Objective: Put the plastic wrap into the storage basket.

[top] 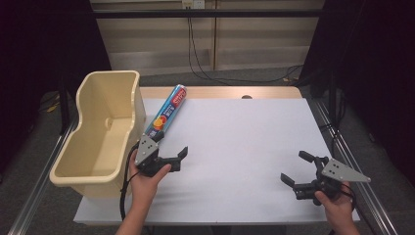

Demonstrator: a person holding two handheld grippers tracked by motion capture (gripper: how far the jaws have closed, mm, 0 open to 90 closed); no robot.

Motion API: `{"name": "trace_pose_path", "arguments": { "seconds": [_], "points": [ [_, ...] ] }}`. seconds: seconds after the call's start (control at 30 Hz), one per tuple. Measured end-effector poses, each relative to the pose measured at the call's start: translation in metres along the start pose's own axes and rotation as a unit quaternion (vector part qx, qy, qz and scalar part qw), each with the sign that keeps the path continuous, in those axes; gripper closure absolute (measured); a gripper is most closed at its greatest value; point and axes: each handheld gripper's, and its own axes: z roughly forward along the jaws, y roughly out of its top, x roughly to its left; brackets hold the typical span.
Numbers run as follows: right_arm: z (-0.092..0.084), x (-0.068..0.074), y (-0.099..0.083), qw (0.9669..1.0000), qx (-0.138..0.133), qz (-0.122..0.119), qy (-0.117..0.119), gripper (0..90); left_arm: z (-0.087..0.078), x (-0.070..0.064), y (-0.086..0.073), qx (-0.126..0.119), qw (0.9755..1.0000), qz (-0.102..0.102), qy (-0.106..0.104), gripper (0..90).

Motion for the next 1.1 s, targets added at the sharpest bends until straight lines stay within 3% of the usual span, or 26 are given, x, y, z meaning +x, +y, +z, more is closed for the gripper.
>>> {"name": "trace_pose_path", "arguments": {
  "seconds": [0.43, 0.53, 0.8, 0.93, 0.97, 1.1],
  "points": [
    [0.001, 0.001, -0.001, 1.0000, 0.004, 0.000, 0.006, 0.0, 0.041, 0.017, 0.008, 0.036, 0.9985, 0.000, 0.041, 2.8],
    [0.001, 0.001, -0.001, 1.0000, 0.005, 0.001, 0.007, 0.0, 0.050, 0.022, 0.011, 0.055, 0.9972, 0.008, 0.051, 2.8],
    [0.001, 0.002, -0.001, 1.0000, 0.005, -0.001, 0.008, 0.0, 0.067, 0.035, 0.018, 0.077, 0.9948, -0.009, 0.067, 3.1],
    [0.001, 0.002, -0.002, 0.9999, 0.006, 0.000, 0.010, 0.0, 0.076, 0.042, 0.022, 0.096, 0.9927, -0.010, 0.073, 3.0],
    [0.001, 0.002, -0.002, 0.9999, 0.006, 0.000, 0.011, 0.0, 0.080, 0.047, 0.024, 0.108, 0.9910, -0.015, 0.077, 2.5],
    [0.001, 0.002, -0.001, 0.9999, 0.007, -0.001, 0.012, 0.0, 0.088, 0.051, 0.026, 0.120, 0.9900, -0.018, 0.072, 2.3]
  ]
}}
